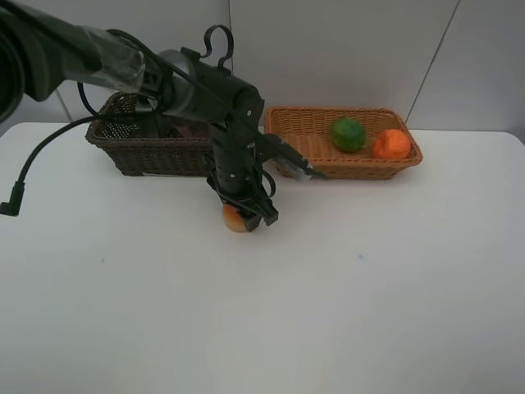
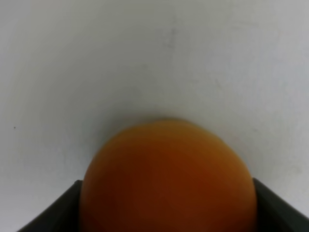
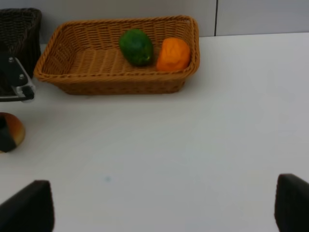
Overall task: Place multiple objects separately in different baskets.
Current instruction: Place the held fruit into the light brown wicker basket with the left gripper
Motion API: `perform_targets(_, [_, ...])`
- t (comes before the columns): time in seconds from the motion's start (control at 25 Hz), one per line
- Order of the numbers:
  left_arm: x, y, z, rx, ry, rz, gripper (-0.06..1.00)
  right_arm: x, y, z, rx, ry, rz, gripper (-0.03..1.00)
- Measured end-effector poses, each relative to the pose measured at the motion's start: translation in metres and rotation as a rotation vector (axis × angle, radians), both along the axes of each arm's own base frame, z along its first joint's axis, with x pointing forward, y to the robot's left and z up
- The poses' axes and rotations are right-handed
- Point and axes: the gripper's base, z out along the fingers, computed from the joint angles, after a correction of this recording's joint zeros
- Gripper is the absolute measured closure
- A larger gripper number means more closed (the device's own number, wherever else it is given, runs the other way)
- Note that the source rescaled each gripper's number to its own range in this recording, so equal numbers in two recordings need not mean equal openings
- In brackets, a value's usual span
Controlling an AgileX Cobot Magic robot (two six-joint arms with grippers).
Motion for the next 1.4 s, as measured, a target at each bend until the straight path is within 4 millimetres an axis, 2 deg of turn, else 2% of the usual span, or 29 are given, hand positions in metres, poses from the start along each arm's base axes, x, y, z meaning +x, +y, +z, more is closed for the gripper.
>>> perform_targets(0.36, [0.0,0.0,0.0,0.004,0.004,0.001,0.39,0.0,0.0,0.0,0.0,0.0,0.0,-0.03])
perform_targets(0.52, [-0.003,-0.002,0.006,0.001,0.0,-0.006,0.39,0.0,0.0,0.0,0.0,0.0,0.0,-0.03])
perform_targets(0.8, [-0.001,-0.025,0.056,-0.117,-0.092,-0.019,0.39,0.0,0.0,0.0,0.0,0.0,0.0,-0.03])
perform_targets(1.04, [0.012,-0.045,0.095,-0.233,-0.204,-0.027,0.39,0.0,0.0,0.0,0.0,0.0,0.0,-0.03])
perform_targets(1.2, [0.023,-0.055,0.112,-0.33,-0.312,-0.037,0.39,0.0,0.0,0.0,0.0,0.0,0.0,-0.03])
perform_targets(1.4, [0.035,-0.061,0.119,-0.469,-0.413,-0.015,0.39,0.0,0.0,0.0,0.0,0.0,0.0,-0.03])
